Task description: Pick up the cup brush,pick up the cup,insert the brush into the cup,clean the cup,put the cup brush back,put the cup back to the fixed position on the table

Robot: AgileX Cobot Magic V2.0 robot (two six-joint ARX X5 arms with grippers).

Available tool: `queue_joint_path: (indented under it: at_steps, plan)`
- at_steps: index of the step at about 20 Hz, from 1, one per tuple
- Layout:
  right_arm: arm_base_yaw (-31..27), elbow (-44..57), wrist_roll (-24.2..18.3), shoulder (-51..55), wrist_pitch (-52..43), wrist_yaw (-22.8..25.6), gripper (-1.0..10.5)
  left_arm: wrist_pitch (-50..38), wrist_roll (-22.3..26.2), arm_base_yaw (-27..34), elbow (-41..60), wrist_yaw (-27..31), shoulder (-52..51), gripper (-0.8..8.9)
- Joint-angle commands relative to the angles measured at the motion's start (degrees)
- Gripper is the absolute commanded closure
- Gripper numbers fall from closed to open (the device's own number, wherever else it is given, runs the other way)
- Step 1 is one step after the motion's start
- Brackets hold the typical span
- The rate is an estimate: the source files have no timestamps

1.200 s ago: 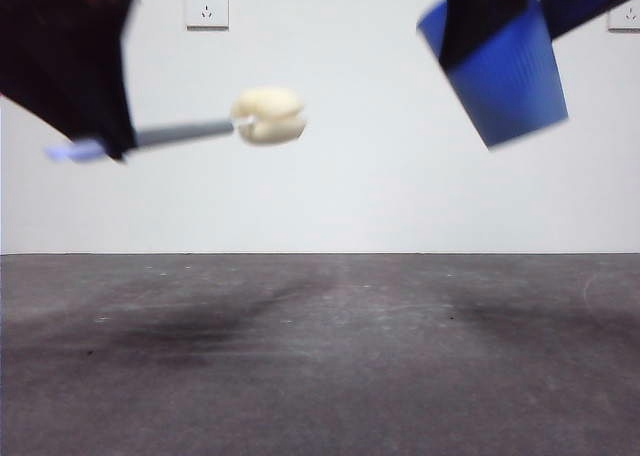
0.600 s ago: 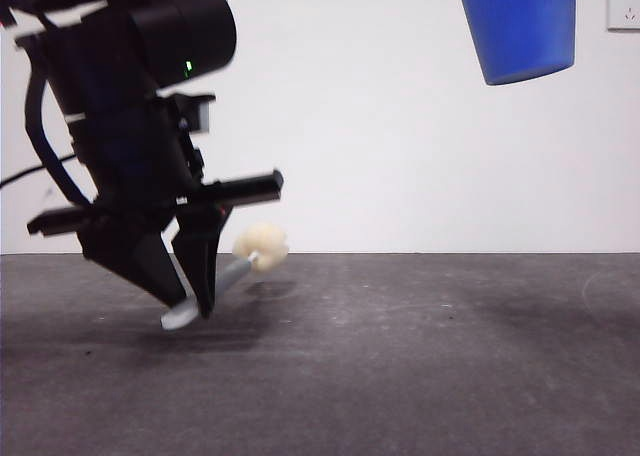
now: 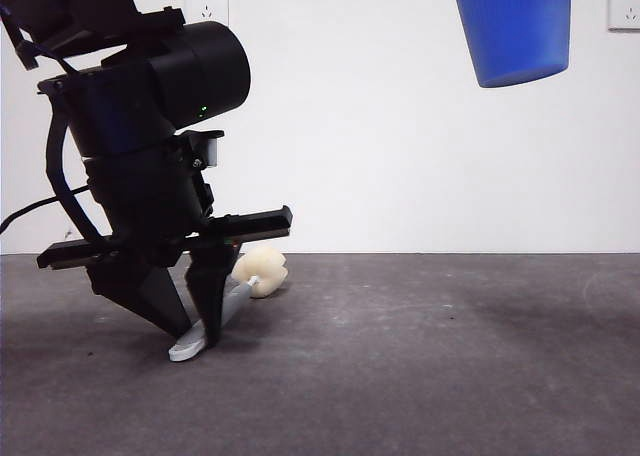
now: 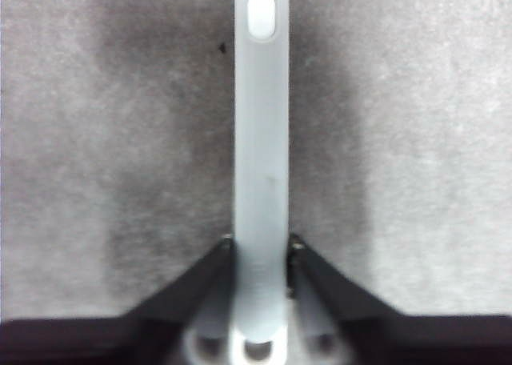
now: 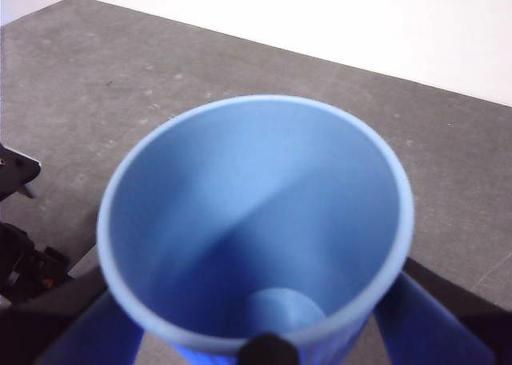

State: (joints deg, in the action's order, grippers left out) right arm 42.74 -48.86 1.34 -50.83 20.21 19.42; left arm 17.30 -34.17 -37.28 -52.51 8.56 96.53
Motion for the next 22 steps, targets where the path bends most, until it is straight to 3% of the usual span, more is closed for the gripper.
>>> queue_joint_path:
  at_steps: [1,4,8,14,18,22]
  plan:
    - [0.00,-0.20,1.90,-1.22,-0.42,-0.11,9.6,1.29,-0.28,0.13,0.63,-0.59,1.31,4.61]
    - [-0.74,0.61,2.78,-4.42,-1.84,-0.85,9.6,3.41,-0.07,0.13,0.63,-1.33,0.90,4.61]
    - [-2.47,6.78,3.34,-8.94,-14.36,-4.61,9.6,5.49,1.95,0.13,0.63,-1.22,-3.08,4.61]
    - [-10.34,16.46,3.32,-18.56,-33.73,-12.61,9.6,9.01,5.16,-0.22,0.63,-1.49,-17.03,4.62]
    - [-15.72,17.59,2.60,-27.74,-46.60,-19.32,9.6,11.45,6.64,-0.94,0.63,-1.55,-27.04,4.62]
    - [-18.27,17.59,1.99,-37.16,-56.41,-21.27,9.6,13.97,7.48,-1.05,0.63,-1.46,-33.51,4.62]
